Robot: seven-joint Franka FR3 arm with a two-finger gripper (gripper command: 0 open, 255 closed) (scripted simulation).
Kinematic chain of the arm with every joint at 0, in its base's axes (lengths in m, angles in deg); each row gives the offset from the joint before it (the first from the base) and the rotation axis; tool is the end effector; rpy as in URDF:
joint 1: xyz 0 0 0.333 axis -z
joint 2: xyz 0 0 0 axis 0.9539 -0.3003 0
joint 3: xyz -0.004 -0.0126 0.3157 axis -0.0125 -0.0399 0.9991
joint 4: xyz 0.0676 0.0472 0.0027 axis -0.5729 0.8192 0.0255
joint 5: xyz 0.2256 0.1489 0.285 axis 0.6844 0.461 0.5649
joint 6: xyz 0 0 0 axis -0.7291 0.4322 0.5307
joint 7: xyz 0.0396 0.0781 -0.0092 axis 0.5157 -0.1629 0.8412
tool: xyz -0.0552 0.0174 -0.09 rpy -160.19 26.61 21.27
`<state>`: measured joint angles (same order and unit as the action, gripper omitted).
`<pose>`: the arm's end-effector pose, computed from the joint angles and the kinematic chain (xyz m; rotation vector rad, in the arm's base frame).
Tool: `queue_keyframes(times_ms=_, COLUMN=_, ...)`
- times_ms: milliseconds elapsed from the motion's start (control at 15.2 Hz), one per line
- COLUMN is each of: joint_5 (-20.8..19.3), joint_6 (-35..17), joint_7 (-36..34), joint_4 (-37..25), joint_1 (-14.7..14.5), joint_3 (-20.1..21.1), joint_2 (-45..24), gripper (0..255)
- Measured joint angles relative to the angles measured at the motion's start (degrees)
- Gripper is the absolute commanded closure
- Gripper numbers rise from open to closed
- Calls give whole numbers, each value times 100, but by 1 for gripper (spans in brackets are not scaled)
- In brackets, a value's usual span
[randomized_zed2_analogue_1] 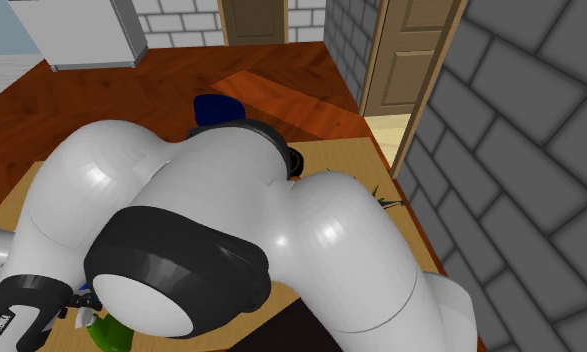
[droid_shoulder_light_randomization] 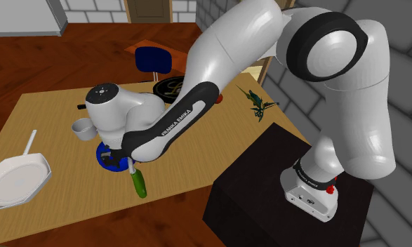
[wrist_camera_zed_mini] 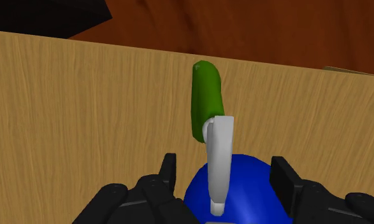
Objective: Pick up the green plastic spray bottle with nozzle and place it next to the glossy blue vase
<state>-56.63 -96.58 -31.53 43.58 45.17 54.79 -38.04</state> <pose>0.4892 0.4539 0.2290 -3.0579 0.5885 -0.1112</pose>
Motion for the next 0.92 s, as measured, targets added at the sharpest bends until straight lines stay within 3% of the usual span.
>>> queue_keyframes(times_ms=924, joint_5=209, joint_6=458, joint_7=125, joint_4=42, joint_1=101, joint_3=160, joint_2=515, gripper=0)
